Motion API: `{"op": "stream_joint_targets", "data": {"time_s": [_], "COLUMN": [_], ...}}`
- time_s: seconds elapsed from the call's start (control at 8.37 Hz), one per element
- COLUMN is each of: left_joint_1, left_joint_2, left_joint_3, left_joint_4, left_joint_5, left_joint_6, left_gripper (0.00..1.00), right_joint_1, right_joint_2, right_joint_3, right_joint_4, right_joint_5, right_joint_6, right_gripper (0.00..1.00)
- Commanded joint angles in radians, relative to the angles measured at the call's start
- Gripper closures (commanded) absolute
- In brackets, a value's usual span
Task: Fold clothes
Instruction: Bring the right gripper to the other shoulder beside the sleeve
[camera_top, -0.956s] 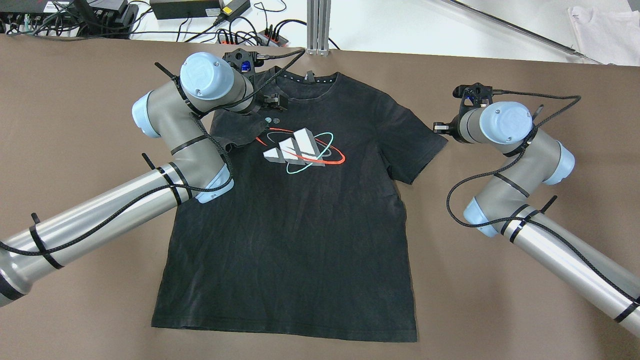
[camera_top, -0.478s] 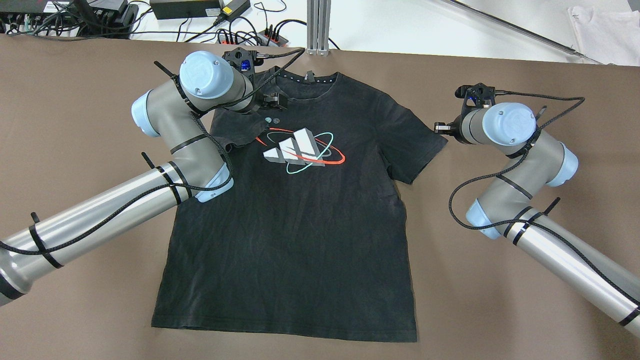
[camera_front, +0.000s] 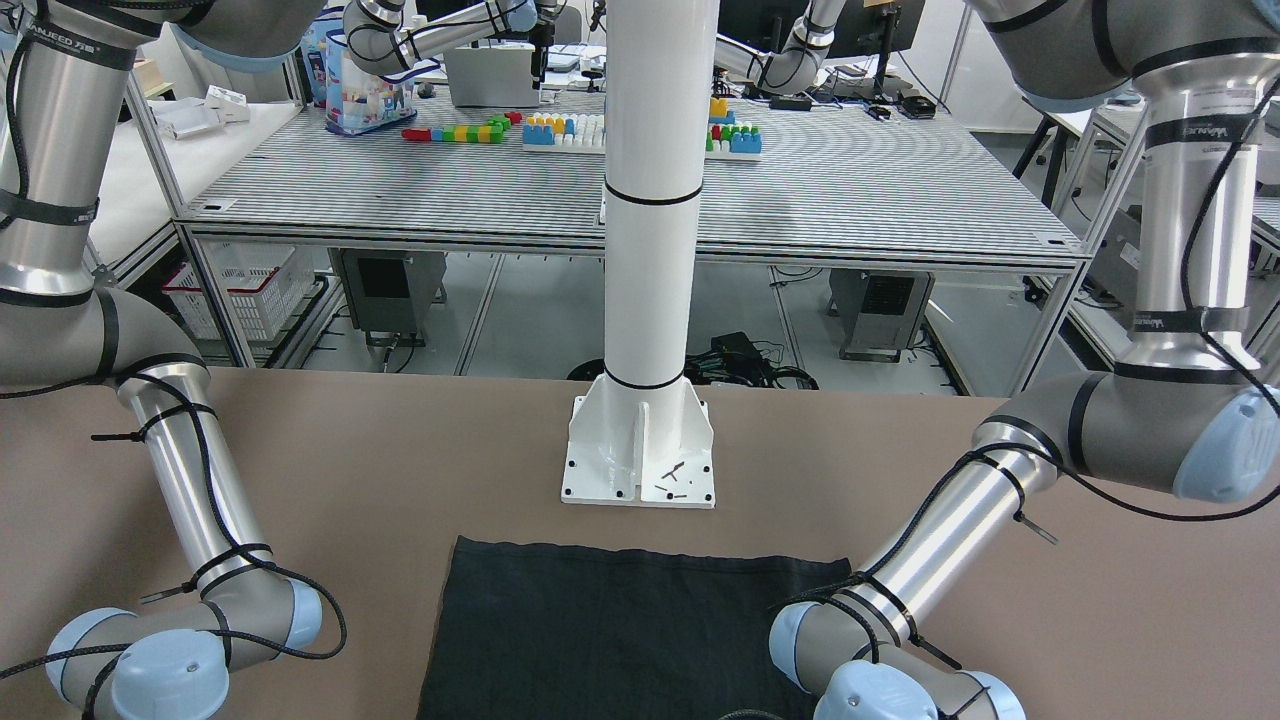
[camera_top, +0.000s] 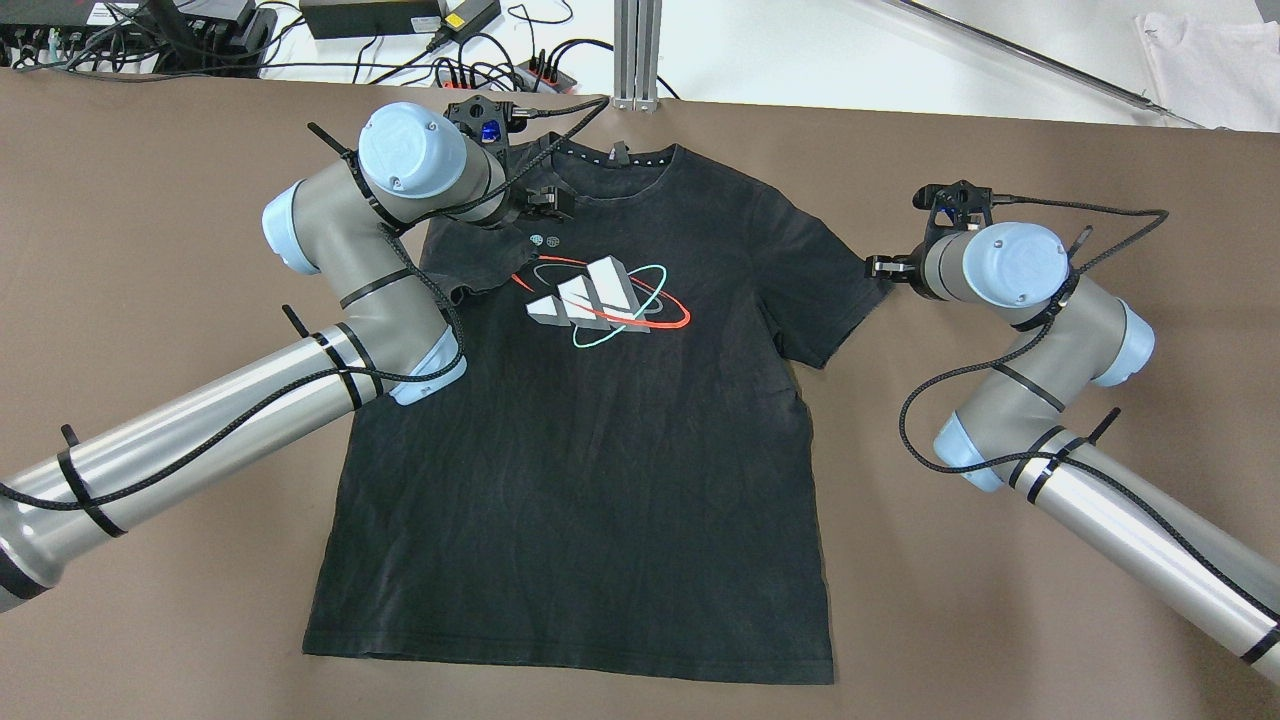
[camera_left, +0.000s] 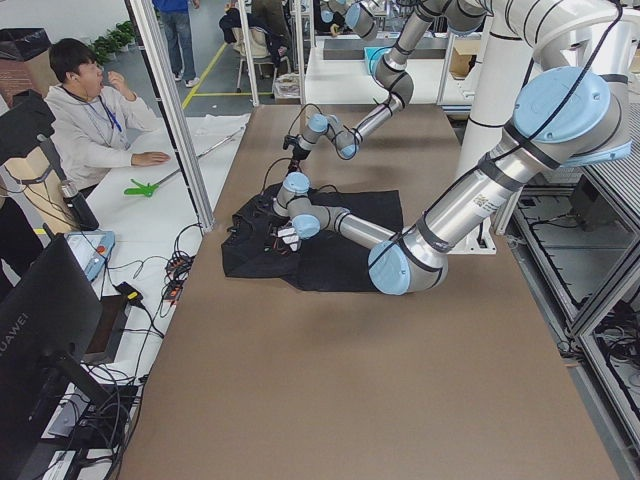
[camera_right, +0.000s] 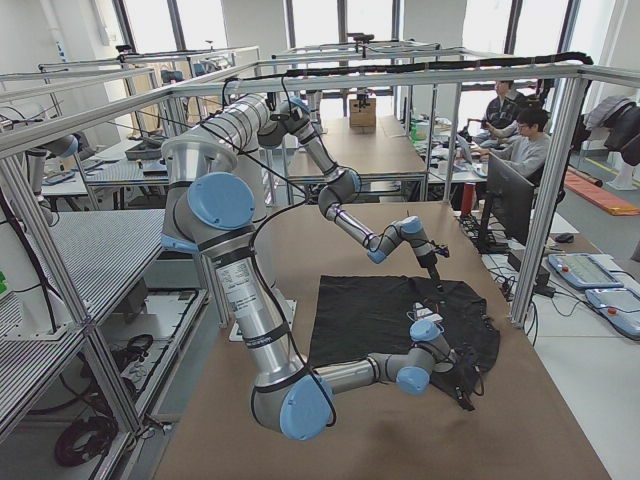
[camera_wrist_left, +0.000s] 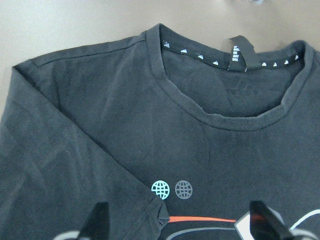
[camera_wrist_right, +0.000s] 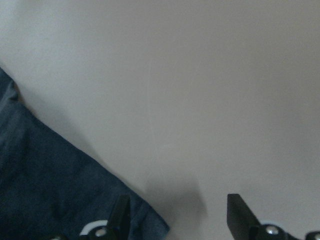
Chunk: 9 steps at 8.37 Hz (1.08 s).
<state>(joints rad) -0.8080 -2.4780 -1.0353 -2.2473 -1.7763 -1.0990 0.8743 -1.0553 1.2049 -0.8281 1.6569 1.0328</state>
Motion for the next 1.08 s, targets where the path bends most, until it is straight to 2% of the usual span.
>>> {"op": "stream_joint_targets", "data": {"time_s": [0.0, 0.12, 0.24, 0.36, 0.72, 0.96], "left_joint_1": [0.000, -0.002, -0.002, -0.002, -0.002, -0.046], "left_joint_2": [0.002, 0.002, 0.002, 0.002, 0.004, 0.004], "left_joint_3": [0.001, 0.001, 0.001, 0.001, 0.000, -0.003], "left_joint_4": [0.000, -0.002, -0.002, -0.002, -0.002, 0.000], "left_joint_5": [0.001, 0.001, 0.001, 0.001, 0.000, -0.056], "left_joint_6": [0.002, 0.002, 0.002, 0.002, 0.002, 0.039], "left_gripper": [0.00, 0.00, 0.00, 0.00, 0.00, 0.00], "right_joint_1": [-0.026, -0.031, -0.031, -0.031, -0.028, -0.024], "right_joint_2": [0.000, 0.000, 0.000, 0.000, 0.000, 0.029], "right_joint_3": [-0.001, -0.001, 0.001, 0.001, 0.013, 0.089], "right_joint_4": [0.023, 0.024, 0.024, 0.023, 0.026, -0.044], "right_joint_5": [-0.026, -0.032, -0.031, -0.032, -0.032, -0.028], "right_joint_6": [0.044, 0.047, 0.053, 0.052, 0.056, 0.073], "right_gripper": [0.34, 0.43, 0.69, 1.00, 1.00, 1.00]}}
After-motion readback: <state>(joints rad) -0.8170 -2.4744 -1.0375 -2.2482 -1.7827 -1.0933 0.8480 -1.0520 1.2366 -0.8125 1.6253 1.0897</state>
